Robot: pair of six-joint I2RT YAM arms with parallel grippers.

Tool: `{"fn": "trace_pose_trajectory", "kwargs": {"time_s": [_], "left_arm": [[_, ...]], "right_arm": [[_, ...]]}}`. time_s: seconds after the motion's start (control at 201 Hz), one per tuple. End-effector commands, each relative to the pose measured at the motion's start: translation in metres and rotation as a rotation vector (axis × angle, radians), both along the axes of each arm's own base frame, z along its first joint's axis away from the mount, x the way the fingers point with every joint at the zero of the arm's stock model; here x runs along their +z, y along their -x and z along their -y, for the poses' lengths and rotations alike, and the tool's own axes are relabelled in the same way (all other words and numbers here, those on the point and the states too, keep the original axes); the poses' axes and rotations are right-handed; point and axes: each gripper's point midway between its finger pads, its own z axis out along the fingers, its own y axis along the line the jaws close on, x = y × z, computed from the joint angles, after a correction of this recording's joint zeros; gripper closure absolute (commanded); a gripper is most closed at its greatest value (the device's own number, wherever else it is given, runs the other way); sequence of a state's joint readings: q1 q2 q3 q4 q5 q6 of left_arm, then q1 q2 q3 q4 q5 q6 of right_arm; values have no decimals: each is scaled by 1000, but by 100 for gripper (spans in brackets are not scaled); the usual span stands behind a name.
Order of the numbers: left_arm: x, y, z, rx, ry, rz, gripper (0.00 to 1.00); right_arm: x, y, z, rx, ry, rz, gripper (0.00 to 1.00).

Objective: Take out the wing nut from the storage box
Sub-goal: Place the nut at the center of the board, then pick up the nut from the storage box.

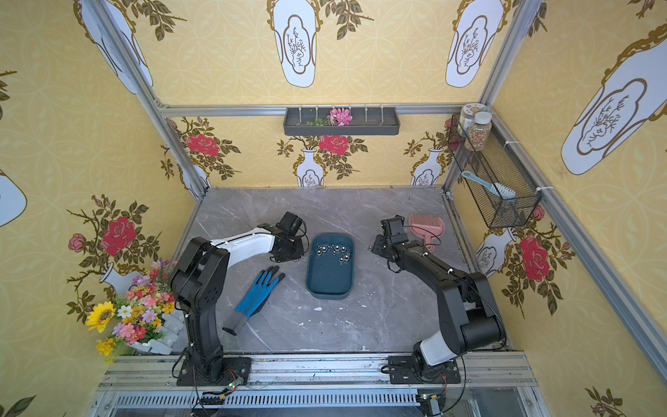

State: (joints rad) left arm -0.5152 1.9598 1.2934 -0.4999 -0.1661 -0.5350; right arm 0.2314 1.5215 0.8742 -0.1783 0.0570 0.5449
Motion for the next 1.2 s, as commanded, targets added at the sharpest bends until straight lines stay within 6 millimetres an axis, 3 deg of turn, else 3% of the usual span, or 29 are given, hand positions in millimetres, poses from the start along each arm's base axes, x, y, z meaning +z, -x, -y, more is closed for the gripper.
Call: {"fn": "trace_pose_trajectory", "kwargs": {"time_s": [0.0, 0.169, 0.299, 0.573, 0.763, 0.922, 1.057, 1.196], "left_arm": [[-6, 1, -3, 16, -12, -5, 66], [-4, 1, -2, 17, -3, -4, 57], [8, 1, 1, 20, 26, 13, 54], [70, 4, 10, 6, 153, 121, 49], [89, 28, 2, -6, 199, 164, 45], [108, 39, -4, -19, 216, 194, 44], [125, 40, -7, -28, 217, 237, 43], [133, 40, -8, -40, 217, 255, 42]], "right_arm": [[4, -7, -1, -2, -4, 29, 43], [7, -7, -1, 0, -7, 33, 40], [12, -7, -1, -2, -8, 39, 39], [20, -6, -15, 58, -33, 48, 40], [34, -1, -62, 256, -90, 72, 41], [41, 17, -122, 490, -86, 53, 43], [25, 33, -161, 610, -71, -11, 46], [1, 37, -184, 650, -14, -78, 48]]}}
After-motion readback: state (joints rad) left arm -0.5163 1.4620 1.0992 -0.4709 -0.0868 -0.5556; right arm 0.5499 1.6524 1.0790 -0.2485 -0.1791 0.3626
